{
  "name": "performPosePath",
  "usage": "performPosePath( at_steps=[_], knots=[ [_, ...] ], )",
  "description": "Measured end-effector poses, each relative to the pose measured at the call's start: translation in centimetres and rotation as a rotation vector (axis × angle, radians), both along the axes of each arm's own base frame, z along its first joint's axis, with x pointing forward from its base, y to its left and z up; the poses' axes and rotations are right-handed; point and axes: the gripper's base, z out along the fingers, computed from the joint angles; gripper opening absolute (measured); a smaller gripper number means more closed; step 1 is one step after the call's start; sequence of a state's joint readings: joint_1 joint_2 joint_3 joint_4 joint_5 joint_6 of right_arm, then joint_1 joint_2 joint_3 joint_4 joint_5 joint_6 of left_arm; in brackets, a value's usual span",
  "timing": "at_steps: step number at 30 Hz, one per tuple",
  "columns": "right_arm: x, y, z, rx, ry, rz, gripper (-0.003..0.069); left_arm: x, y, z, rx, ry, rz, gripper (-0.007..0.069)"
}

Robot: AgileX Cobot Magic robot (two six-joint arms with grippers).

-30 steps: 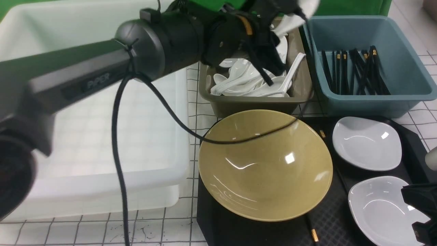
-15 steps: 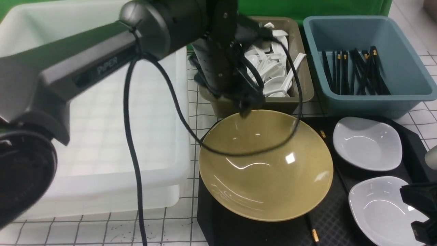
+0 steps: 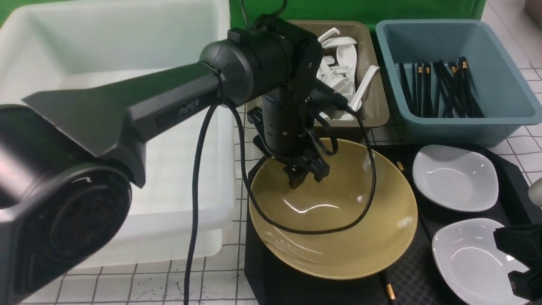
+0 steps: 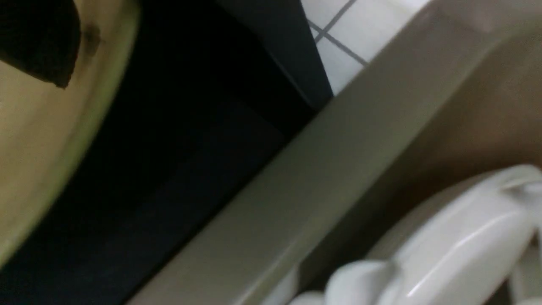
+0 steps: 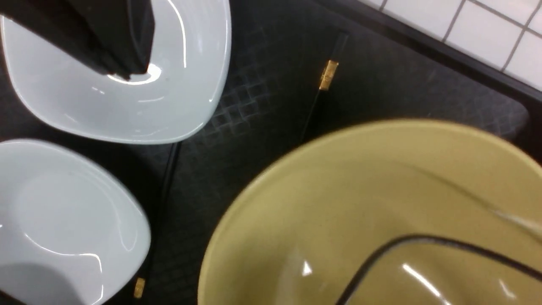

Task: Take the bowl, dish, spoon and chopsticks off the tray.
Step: Use the left arm to grab the yellow noodle bowl on the left, then use the left arm to put the noodle bowl into the large storage box on the left

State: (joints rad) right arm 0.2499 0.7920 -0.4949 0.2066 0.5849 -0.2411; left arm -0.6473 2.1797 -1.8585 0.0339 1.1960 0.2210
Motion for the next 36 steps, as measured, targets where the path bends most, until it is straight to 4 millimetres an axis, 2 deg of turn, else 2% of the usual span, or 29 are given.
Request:
performPosePath(
  at_steps=[4,7,9,11,14,16,18,19,21,23,24,26,27,29,30,31,32,33,36],
  knots=[
    [0.0,0.0,0.0,0.002,0.001,0.000,0.0038,-0.1,-0.2,0.6,-0.027,0.010,-0.030,0.0188],
    [0.0,0.0,0.0,0.003,0.003,0.000,0.0038,-0.6,-0.4,2.0,-0.075,0.021,-0.042,0.0128],
    [-0.1,0.0,-0.1,0.001,0.010,0.001,0.0038,-1.3,-0.5,3.9,-0.134,0.023,-0.058,0.0062],
    [-0.1,0.0,-0.1,0.002,0.014,0.001,0.0038,-2.4,-0.4,7.1,-0.224,-0.013,-0.089,0.0015],
    [-0.1,0.0,-0.1,0.003,0.014,0.001,0.0038,-3.7,0.5,11.5,-0.293,-0.122,-0.127,0.0013],
    [-0.1,0.0,-0.1,0.004,0.017,0.000,0.0040,-5.1,2.5,16.1,-0.356,-0.221,-0.115,0.0012],
    [-0.1,0.0,-0.1,0.004,0.019,0.000,0.0041,-5.8,3.8,18.1,-0.388,-0.262,-0.098,0.0011],
    [-0.1,0.0,-0.1,0.005,0.022,0.000,0.0042,-6.7,6.7,21.4,-0.445,-0.337,-0.031,0.0009],
    [-0.1,0.0,-0.1,0.004,0.023,0.001,0.0043,-7.0,9.7,23.6,-0.473,-0.396,0.053,0.0006],
    [-0.1,0.0,-0.1,0.004,0.023,0.000,0.0044,-7.3,14.6,25.9,-0.484,-0.464,0.208,0.0005],
    [-0.1,0.0,-0.1,0.005,0.023,-0.001,0.0046,-7.6,18.2,26.8,-0.470,-0.497,0.330,0.0005],
    [-0.1,0.0,-0.1,0.005,0.023,-0.001,0.0046,-7.8,20.6,26.9,-0.449,-0.516,0.421,0.0005],
    [-0.1,0.0,-0.1,0.008,0.023,-0.004,0.0046,-8.0,24.4,26.4,-0.399,-0.534,0.561,0.0005],
    [-0.1,0.0,-0.1,0.010,0.023,-0.006,0.0047,-8.2,28.4,24.8,-0.342,-0.522,0.722,0.0005],
    [-0.1,0.0,-0.1,0.011,0.020,-0.007,0.0046,-8.3,30.0,23.2,-0.318,-0.490,0.796,0.0006],
    [-0.1,0.0,-0.1,0.011,0.020,-0.007,0.0046,-8.4,30.3,23.3,-0.317,-0.495,0.809,0.0006],
    [-0.1,0.0,-0.1,0.012,0.015,-0.008,0.0046,-8.4,32.1,21.1,-0.301,-0.448,0.898,0.0006],
    [0.0,0.0,0.0,0.013,0.013,-0.009,0.0046,-8.4,33.1,19.5,-0.294,-0.418,0.950,0.0006],
    [-0.1,0.1,0.0,0.033,0.018,-0.017,0.0046,-8.3,34.9,14.4,-0.271,-0.343,1.054,0.0006]
  ],
)
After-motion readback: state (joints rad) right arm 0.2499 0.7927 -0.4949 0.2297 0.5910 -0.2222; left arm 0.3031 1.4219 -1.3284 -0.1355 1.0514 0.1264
